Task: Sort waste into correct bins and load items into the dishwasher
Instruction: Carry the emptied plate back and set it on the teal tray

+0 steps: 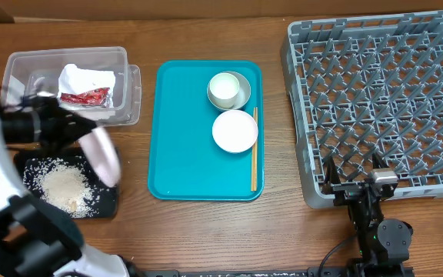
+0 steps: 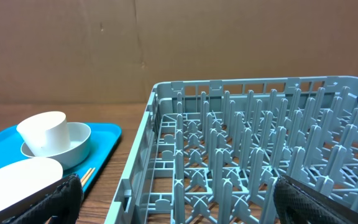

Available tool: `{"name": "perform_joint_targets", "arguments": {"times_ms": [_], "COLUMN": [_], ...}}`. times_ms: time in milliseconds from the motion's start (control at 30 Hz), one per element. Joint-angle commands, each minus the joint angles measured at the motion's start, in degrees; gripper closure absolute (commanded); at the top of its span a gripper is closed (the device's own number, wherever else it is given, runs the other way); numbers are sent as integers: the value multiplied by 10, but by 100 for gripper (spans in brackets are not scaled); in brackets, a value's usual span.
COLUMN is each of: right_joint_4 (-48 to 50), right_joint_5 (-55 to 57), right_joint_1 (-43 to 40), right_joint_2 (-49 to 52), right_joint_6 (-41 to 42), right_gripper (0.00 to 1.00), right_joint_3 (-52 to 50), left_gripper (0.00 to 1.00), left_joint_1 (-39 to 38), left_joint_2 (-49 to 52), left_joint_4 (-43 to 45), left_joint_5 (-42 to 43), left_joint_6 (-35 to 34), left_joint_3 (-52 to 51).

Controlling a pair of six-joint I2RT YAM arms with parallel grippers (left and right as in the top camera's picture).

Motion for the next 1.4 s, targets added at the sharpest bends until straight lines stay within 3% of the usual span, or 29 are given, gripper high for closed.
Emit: {"name": "perform_joint_targets", "arguments": {"times_ms": [0, 233, 400, 667, 833, 1367], "right_joint_4": [3, 3, 3, 3, 3, 3], "right_joint_5": [-2, -2, -3, -2, -2, -3], "right_joint_1": [-3, -3, -3, -3, -3, -3], "right_joint_2": [-6, -6, -6, -6, -6, -6], "right_joint_6": [0, 0, 0, 0, 0, 0], "right_gripper": [0, 0, 0, 0, 0, 0], "right_joint_3": [-6, -6, -6, -6, -6, -6], "left_gripper": [96, 96, 96, 96, 95, 95], "left_joint_1": [-87, -281, -411, -567, -607, -630], "left_joint_2": [-52, -58, -54, -41, -24, 68], "left_joint_4": [-2, 51, 147, 235, 238, 261], "left_joint_5": [-68, -165, -315, -490, -553, -518], "left_joint_6": [-37, -102, -233, -316, -364, -396], "left_joint_3": [1, -2, -18, -74, -103, -141]}}
